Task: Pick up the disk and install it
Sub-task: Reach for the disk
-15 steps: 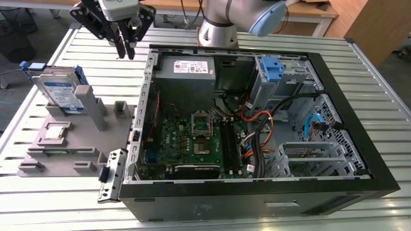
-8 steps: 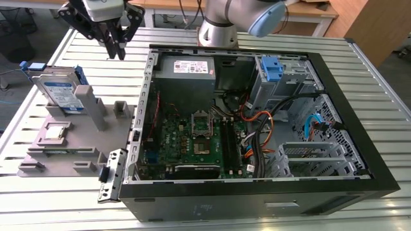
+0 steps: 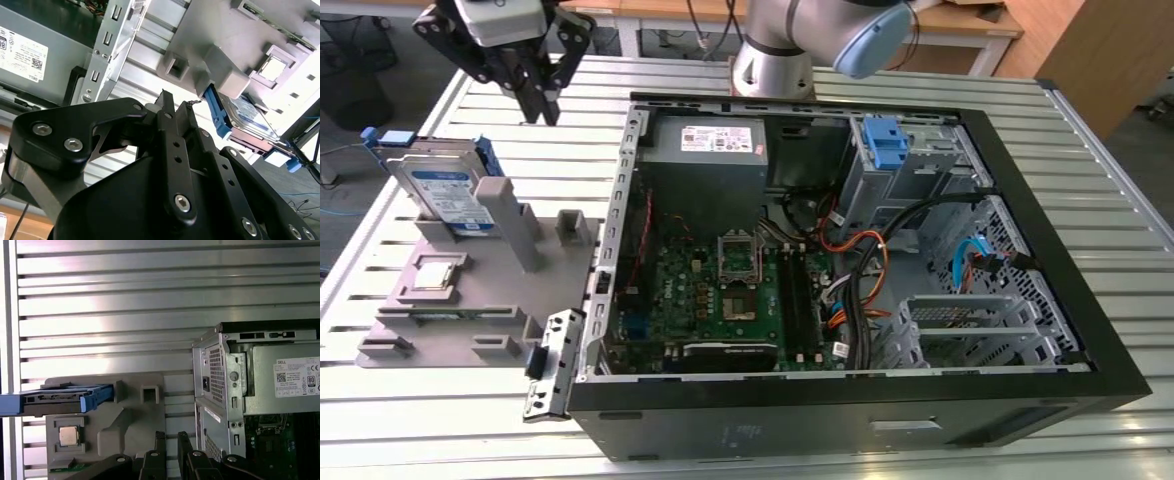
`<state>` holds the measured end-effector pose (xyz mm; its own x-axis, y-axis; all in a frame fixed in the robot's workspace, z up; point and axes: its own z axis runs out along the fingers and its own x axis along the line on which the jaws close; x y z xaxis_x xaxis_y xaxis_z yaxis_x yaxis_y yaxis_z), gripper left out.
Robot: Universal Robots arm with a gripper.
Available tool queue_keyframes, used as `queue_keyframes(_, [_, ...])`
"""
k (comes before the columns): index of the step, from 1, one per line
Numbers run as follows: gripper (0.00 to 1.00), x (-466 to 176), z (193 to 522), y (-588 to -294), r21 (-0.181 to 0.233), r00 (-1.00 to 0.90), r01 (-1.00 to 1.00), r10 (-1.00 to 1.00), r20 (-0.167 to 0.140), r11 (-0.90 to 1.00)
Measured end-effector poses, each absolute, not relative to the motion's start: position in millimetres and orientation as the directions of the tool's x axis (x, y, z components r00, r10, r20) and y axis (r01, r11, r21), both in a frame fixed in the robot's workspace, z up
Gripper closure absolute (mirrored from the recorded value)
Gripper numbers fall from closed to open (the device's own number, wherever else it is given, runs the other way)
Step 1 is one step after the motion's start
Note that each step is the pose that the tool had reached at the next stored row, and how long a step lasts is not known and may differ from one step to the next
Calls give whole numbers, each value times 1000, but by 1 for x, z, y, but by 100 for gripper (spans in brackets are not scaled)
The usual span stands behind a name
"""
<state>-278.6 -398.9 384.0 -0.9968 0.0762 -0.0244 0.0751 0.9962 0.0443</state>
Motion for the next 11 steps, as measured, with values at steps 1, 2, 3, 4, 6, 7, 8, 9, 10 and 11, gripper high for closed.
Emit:
queue_keyframes(1, [76,-281,384,-399,44,-997,75,76,-24,996])
queue_keyframes(2, [76,-284,383,-399,44,-997,75,76,-24,996])
queue_keyframes(3, [76,-287,383,-399,44,-997,75,76,-25,996])
queue_keyframes(4, [76,-290,383,-399,44,-997,75,76,-24,996])
queue_keyframes(6, [76,-295,383,-399,44,-997,75,76,-24,996])
queue_keyframes(7, [76,-298,382,-399,44,-997,75,76,-24,996])
queue_keyframes(8, [76,-300,382,-399,44,-997,75,76,-24,996])
queue_keyframes(9, [76,-303,382,-399,44,-997,75,76,-24,996])
queue_keyframes(10, [76,-306,382,-399,44,-997,75,76,-25,996])
queue_keyframes(11, [76,-308,382,-399,44,-997,75,76,-24,996])
